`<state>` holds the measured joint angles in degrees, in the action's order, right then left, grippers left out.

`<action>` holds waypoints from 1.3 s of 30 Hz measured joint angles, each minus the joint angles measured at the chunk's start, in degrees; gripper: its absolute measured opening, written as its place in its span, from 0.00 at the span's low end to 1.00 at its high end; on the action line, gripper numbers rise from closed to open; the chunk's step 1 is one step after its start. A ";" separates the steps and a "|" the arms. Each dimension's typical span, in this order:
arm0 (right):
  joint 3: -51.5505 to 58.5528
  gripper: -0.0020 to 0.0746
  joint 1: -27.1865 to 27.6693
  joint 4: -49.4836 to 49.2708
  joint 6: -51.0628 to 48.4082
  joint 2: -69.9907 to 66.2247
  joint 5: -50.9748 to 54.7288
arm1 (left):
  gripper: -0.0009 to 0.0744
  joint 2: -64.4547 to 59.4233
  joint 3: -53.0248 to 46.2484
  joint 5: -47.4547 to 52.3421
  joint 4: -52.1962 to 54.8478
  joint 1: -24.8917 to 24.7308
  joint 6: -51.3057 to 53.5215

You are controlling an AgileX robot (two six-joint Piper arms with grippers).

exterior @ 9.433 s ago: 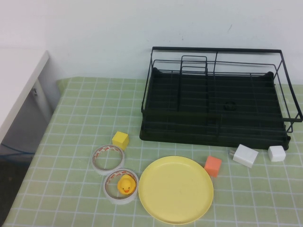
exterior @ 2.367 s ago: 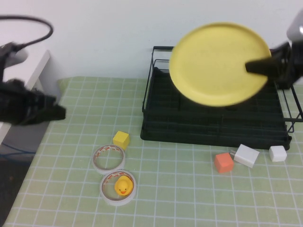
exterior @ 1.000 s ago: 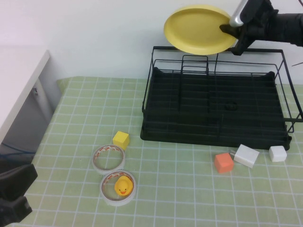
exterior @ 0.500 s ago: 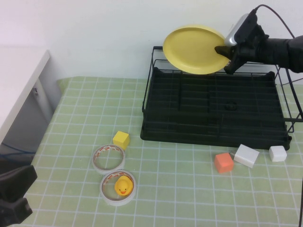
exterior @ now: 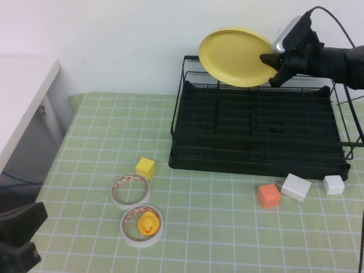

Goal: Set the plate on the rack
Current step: Place the plate on the rack

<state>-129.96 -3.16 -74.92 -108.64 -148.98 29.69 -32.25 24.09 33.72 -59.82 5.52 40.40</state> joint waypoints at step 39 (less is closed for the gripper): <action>-0.06 0.66 0.01 -11.46 2.26 -3.77 -5.67 | 0.01 0.00 0.00 2.29 0.00 0.00 0.28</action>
<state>-130.03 -3.15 -86.38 -106.38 -152.75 24.02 -32.25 24.09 36.00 -59.82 5.52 40.68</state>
